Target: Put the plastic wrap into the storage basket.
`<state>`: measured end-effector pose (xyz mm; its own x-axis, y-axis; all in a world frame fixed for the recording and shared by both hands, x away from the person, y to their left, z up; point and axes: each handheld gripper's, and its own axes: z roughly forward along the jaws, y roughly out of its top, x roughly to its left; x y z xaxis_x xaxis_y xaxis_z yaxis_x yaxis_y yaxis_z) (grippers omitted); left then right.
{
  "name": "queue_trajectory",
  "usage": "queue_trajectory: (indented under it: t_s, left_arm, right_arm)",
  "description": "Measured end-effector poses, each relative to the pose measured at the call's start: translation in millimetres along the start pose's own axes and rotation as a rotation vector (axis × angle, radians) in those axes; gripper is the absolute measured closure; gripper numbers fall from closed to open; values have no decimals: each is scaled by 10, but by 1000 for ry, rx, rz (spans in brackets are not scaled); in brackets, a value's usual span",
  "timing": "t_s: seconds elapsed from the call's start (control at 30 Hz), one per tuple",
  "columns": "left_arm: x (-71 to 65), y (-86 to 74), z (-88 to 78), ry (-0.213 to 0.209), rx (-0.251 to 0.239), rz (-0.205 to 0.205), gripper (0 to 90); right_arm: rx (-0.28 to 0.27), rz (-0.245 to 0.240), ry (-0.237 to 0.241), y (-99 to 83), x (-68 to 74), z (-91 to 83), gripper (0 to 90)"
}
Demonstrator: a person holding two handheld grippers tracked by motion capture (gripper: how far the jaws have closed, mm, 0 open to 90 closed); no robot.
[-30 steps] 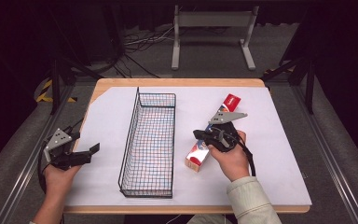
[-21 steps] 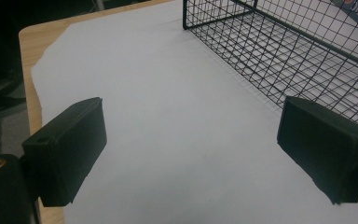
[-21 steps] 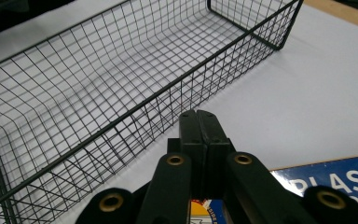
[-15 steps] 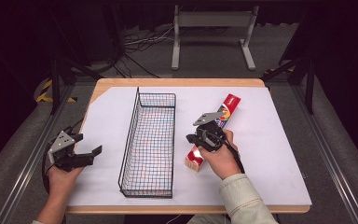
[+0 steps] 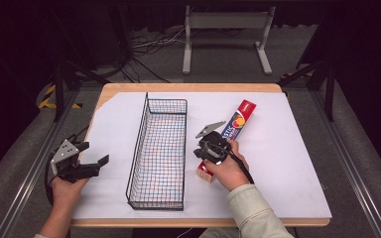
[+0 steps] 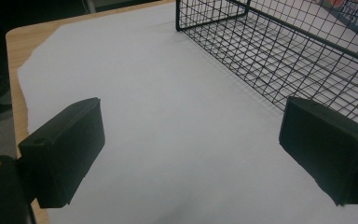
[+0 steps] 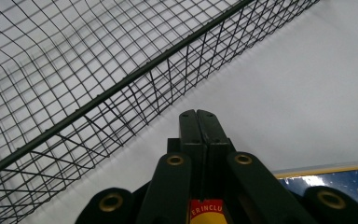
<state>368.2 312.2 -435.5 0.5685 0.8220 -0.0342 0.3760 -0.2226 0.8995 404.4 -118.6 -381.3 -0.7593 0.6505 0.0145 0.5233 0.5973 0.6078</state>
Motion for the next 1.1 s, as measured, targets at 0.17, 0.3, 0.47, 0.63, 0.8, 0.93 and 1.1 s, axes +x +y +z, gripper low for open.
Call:
queue_trajectory:
  t_s: [0.17,0.3,0.47,0.63,0.8,0.93,1.1]
  left_arm:
    - [5,-4,5,0,1,-1,74]
    - [-2,-6,10,1,7,-3,74]
    - [-5,-8,18,-1,12,1,74]
    - [5,-16,27,-2,18,1,74]
    - [0,-17,29,-1,15,3,74]
    - [10,-20,25,-3,17,0,75]
    - [11,-24,22,-3,16,-2,76]
  right_arm:
    - [54,-5,6,0,20,92,900]
    - [85,-4,4,4,38,163,899]
    - [109,5,5,-1,38,218,893]
    - [143,-1,12,1,78,260,900]
    - [185,-31,-24,30,145,272,900]
    - [226,-23,-29,59,153,270,900]
    - [268,-34,-40,57,168,244,900]
